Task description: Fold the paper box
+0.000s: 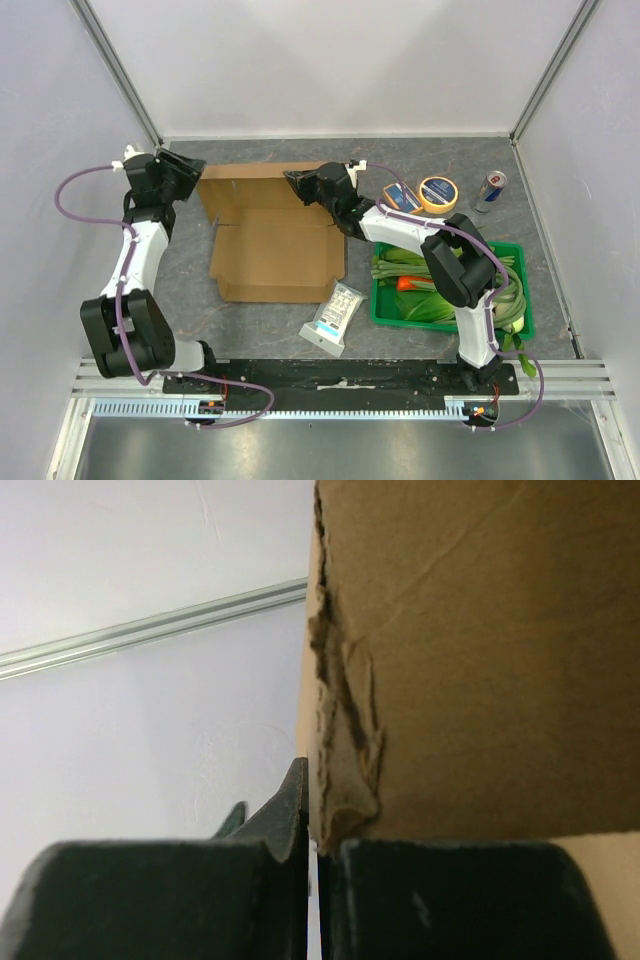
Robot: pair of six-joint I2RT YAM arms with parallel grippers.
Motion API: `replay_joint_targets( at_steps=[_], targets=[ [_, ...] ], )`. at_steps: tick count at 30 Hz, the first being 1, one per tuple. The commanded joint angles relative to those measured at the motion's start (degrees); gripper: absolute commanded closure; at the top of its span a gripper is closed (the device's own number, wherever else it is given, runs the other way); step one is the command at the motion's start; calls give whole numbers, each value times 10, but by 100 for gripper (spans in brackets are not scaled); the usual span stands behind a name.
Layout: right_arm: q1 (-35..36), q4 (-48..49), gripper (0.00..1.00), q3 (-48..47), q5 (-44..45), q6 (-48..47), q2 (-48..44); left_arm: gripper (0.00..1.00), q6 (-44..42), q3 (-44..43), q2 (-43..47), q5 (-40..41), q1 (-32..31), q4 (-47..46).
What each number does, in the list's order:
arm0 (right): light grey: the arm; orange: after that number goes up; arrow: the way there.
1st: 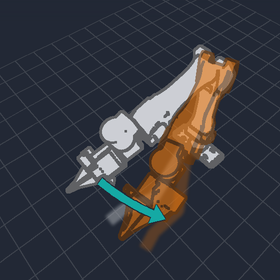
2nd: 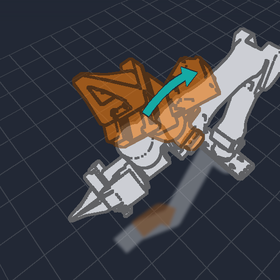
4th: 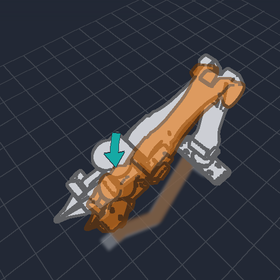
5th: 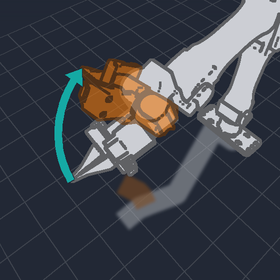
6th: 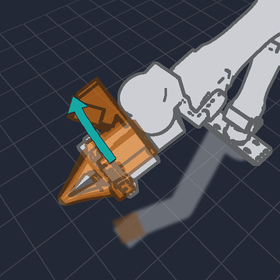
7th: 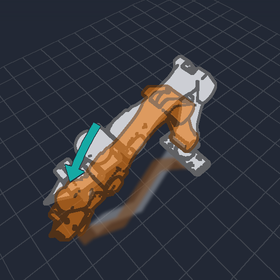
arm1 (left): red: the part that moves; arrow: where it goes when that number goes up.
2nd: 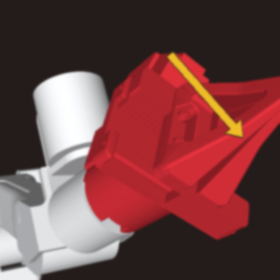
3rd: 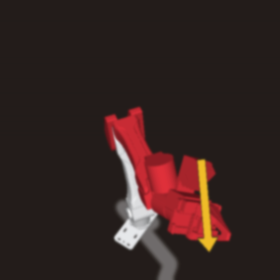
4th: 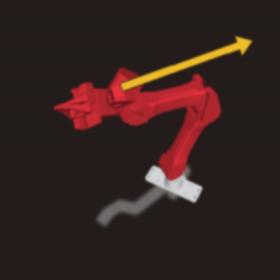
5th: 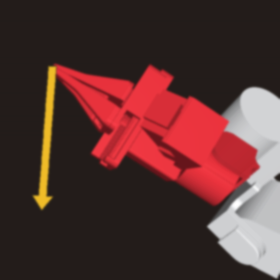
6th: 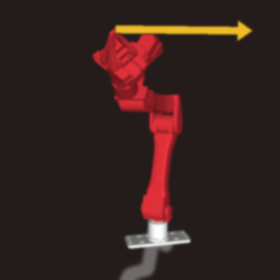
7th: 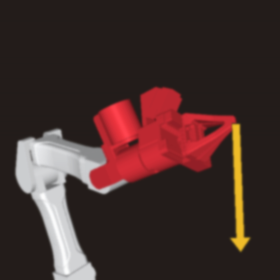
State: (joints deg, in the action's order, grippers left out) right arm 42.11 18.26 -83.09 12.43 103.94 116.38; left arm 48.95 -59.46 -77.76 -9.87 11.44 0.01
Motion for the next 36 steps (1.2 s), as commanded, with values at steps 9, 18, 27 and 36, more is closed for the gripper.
replay_joint_targets(
  at_steps=[9,18,27,36],
  targets=[
    [-3,-18,100,-8,6,-6,-2,36,144,54,-23,-43,-3,-17],
    [-3,-22,100,-2,2,-11,-7,41,148,78,-86,-71,9,-188],
    [-3,-18,100,1,1,-12,-7,64,100,141,-107,-98,17,-311],
    [-3,-18,100,3,2,-10,-5,84,109,180,-141,-158,18,-393]
  ],
)
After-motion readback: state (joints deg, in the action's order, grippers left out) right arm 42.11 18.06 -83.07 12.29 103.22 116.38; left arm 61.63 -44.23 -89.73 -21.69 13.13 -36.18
